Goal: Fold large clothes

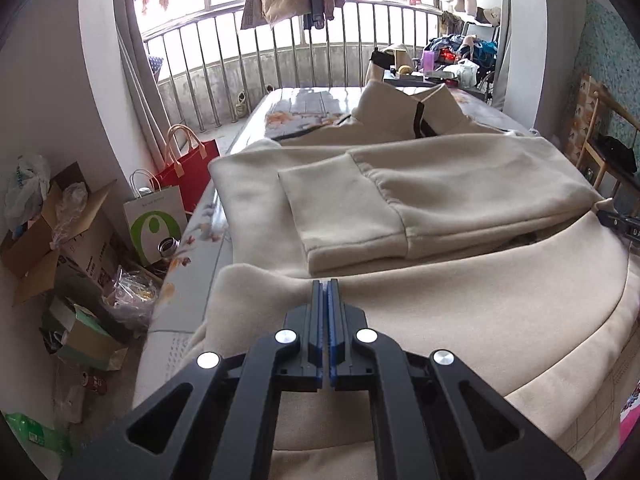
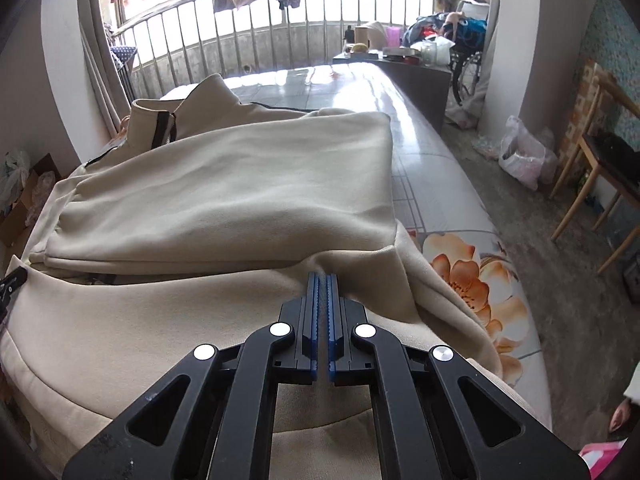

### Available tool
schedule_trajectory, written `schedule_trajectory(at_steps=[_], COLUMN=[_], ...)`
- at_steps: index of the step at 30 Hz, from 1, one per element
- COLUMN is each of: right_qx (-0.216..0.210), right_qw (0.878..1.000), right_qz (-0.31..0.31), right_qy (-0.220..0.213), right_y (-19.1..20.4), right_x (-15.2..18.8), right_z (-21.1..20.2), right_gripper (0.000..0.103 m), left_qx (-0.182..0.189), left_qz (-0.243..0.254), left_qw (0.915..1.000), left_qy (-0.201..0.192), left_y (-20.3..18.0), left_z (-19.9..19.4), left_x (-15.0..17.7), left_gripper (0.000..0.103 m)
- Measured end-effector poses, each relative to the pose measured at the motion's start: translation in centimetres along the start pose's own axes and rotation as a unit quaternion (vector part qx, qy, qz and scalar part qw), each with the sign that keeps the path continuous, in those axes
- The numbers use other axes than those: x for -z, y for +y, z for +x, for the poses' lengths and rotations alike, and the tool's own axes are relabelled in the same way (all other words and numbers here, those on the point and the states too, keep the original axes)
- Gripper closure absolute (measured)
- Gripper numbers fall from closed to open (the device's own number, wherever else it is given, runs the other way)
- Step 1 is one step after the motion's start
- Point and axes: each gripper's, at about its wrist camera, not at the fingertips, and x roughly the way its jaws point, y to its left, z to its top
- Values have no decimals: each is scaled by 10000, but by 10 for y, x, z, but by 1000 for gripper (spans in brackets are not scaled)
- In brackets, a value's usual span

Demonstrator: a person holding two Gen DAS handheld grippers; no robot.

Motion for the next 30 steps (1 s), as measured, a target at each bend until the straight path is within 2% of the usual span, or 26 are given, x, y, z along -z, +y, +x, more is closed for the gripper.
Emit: schedule_trajectory(at_steps=[4,7,9,10,14,17,19,22,24,26,28,30], right_qx=[-114,-100,-420,-749,-1888,-2045,-1975,-2027,-2024,-1991,-1964,-1965], right_qw=[9998,9992,9981,9965,9788,9687,9673,9682,9683,9689,9698,9704], right_qz=[169,327,263,136,-742,-1244,-1341,-1170,-1163,-1188,-1175,-1128], right_qy=[90,-191,-363,-338,285,655,857,885,890,868,848,835], right_y=[-8,-9,4,18,97,141,153,154,154,155,155,153], right_x=[-7,-9,-7,-4,15,27,29,23,24,23,22,22], right_z=[-11,-44,-66,-72,-63,-42,-25,-19,-17,-16,-16,-16], right_gripper=[91,76,76,76,79,86,89,91,92,92,92,92], left_qx=[-141,-104,-52,-29,122,345,547,953,1065,1417,1974,2416], left_qz=[155,140,84,64,-57,-283,-465,-687,-665,-424,-261,-183], left_qw=[9998,9998,10000,10000,9999,9989,9973,9930,9917,9872,9787,9700], left_qy=[-46,-24,-11,-1,54,119,168,78,-287,-599,-507,-185], left_y=[-5,-4,-2,-1,5,13,20,33,37,31,20,4], left_z=[0,0,0,1,1,2,3,-5,-27,-51,-62,-58], left_x=[2,2,1,1,-1,-2,-4,-4,-5,-4,-1,7], left_gripper=[101,101,101,101,101,101,100,98,98,97,96,96])
